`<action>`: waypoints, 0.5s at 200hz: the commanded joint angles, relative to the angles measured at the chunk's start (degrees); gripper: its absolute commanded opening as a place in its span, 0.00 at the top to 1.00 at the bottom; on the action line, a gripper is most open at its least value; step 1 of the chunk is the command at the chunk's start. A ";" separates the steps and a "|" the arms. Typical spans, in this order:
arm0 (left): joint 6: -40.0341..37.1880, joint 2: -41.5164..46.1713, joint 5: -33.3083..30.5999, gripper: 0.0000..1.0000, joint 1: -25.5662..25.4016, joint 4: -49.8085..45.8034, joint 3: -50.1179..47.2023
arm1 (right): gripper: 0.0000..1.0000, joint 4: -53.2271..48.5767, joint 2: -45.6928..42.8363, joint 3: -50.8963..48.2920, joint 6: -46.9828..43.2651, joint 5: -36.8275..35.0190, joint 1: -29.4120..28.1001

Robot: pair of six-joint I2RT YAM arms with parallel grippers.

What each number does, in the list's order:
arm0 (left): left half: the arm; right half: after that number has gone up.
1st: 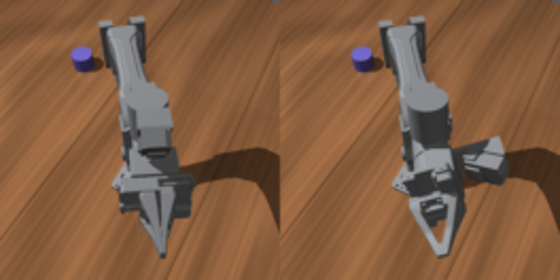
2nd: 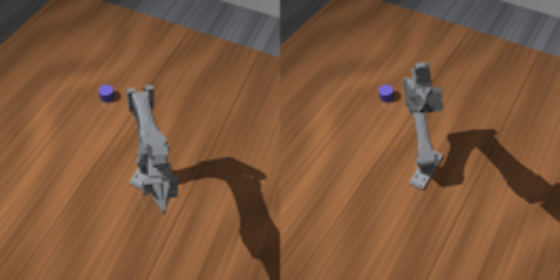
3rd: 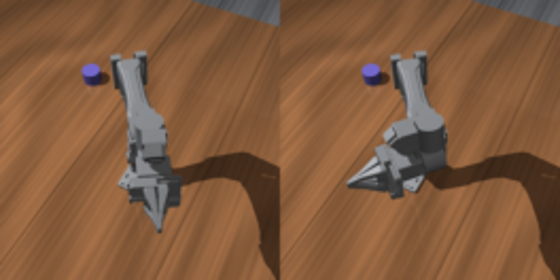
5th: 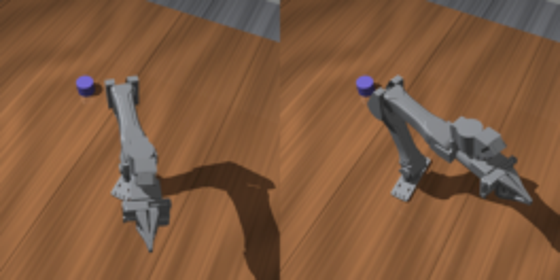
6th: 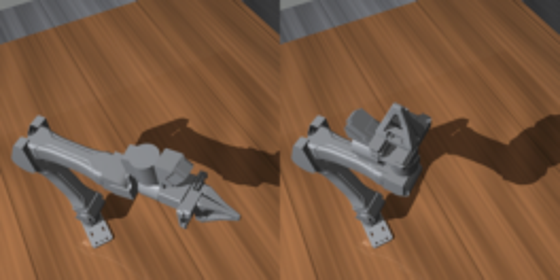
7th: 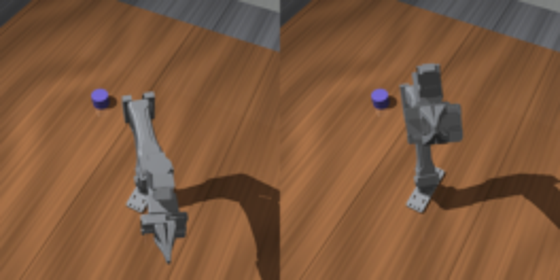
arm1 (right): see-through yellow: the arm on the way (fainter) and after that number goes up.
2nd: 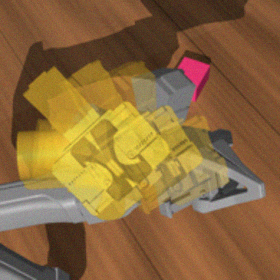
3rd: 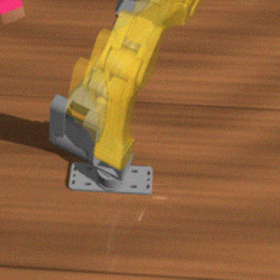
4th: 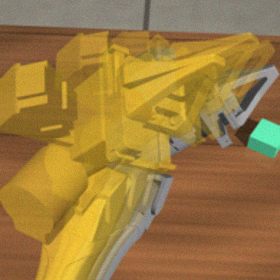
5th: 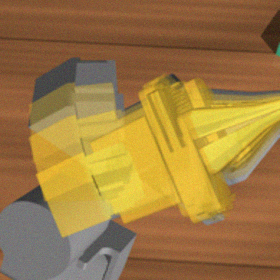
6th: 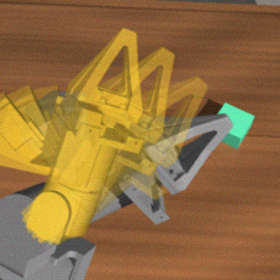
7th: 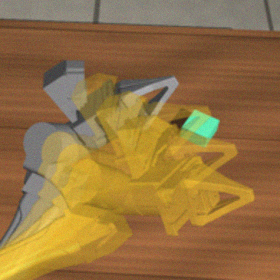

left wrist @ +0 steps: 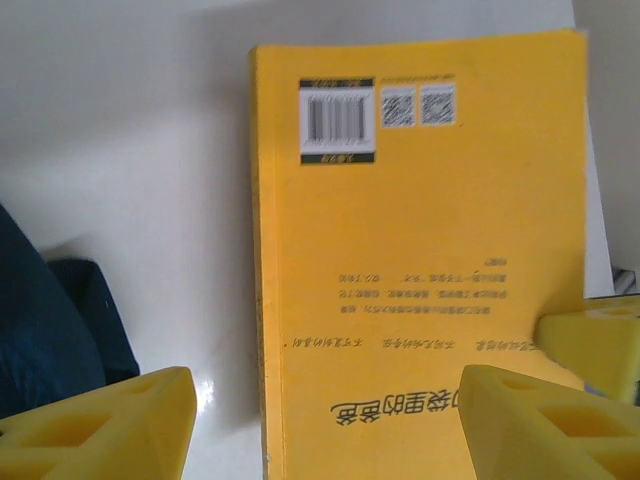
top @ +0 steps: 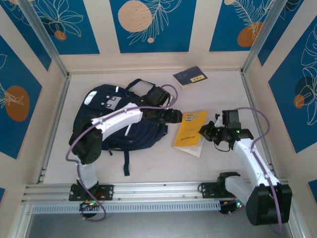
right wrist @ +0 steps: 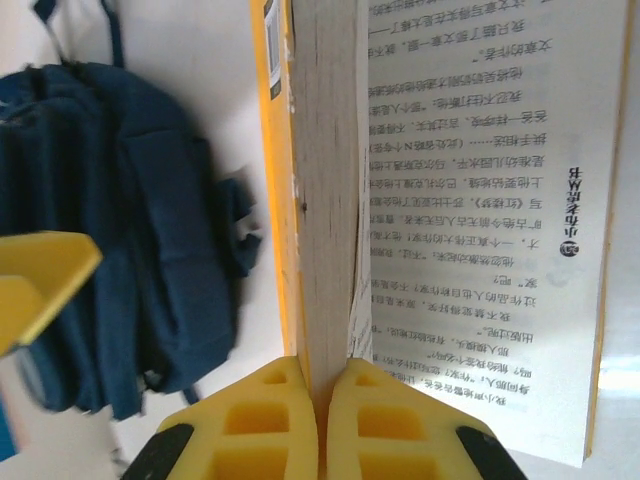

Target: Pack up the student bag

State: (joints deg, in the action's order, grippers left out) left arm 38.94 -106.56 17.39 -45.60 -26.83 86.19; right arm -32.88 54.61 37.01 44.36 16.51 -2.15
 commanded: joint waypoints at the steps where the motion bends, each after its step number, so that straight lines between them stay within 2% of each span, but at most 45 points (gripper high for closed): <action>1: 4.72 2.61 4.22 0.29 0.24 2.77 -5.39 | 1.00 0.57 -3.28 -1.24 4.75 12.99 1.87; 37: 10.53 5.49 7.82 0.25 0.19 9.38 -13.07 | 1.00 3.53 -6.21 -4.56 9.48 22.07 4.02; 100: 18.39 1.63 13.07 0.24 0.12 16.78 -14.17 | 1.00 8.44 -11.04 -10.22 13.59 27.95 6.61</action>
State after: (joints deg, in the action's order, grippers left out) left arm 52.45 -103.28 26.39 -45.60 -15.20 72.62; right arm -28.84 45.45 28.21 55.05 37.15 3.44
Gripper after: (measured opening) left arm 0.756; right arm 0.066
